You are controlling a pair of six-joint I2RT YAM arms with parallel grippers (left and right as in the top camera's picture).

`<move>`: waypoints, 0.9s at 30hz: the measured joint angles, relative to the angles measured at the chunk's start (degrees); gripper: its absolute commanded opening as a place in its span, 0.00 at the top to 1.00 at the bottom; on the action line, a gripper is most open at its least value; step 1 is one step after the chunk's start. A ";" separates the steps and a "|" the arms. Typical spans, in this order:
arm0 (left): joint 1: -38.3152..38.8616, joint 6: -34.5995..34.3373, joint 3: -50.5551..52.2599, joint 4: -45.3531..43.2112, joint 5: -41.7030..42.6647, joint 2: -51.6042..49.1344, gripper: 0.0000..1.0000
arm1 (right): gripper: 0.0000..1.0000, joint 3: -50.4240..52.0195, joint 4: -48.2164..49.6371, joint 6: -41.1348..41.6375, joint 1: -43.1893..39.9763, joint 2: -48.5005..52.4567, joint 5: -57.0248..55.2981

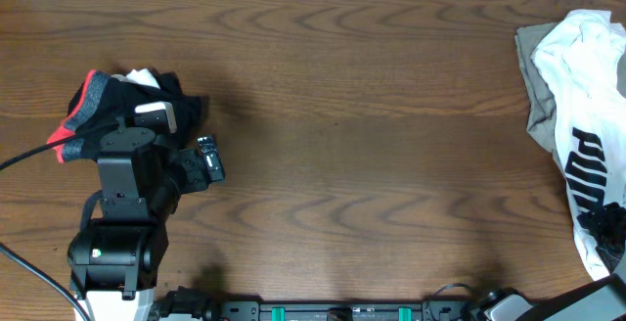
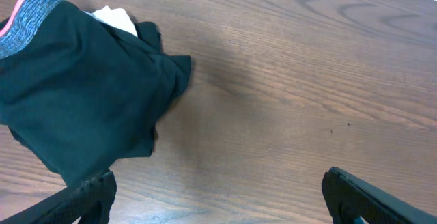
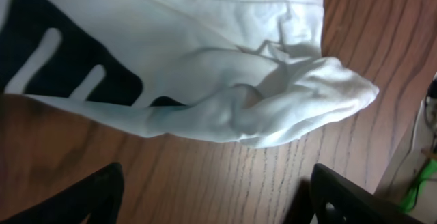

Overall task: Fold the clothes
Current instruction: 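Reach the right gripper to the crumpled white shirt and grasp it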

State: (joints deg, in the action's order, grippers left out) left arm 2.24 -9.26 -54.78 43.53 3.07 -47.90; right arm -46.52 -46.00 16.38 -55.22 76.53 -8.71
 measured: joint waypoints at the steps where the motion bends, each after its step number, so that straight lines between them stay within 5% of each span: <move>1: 0.00 -0.11 0.00 0.00 -0.02 0.00 0.02 | 0.18 0.00 0.04 0.20 -0.07 0.46 -0.28; 5: 0.00 -0.46 0.00 0.00 -0.02 0.00 0.02 | 0.29 0.04 0.70 1.53 -0.81 2.36 -1.53; 17: 0.00 -1.25 0.00 0.00 -0.02 -1.51 0.02 | 0.30 0.28 3.98 4.02 -3.39 8.63 -3.41; 19: 0.00 -1.25 0.00 0.00 0.00 -1.62 0.02 | 0.47 0.44 4.72 4.00 -3.61 9.57 -3.54; 22: 0.00 -1.25 0.00 0.00 0.00 -1.70 0.02 | 0.99 0.57 5.92 4.44 -4.04 10.34 -3.13; 27: 0.00 -1.25 0.00 0.00 0.00 -1.90 0.02 | 0.99 0.57 6.47 4.81 -4.46 10.36 0.17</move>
State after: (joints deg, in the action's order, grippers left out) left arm 2.24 -10.50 -54.78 43.53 3.07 -49.80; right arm -45.95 -39.53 21.19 -59.68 86.89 -8.54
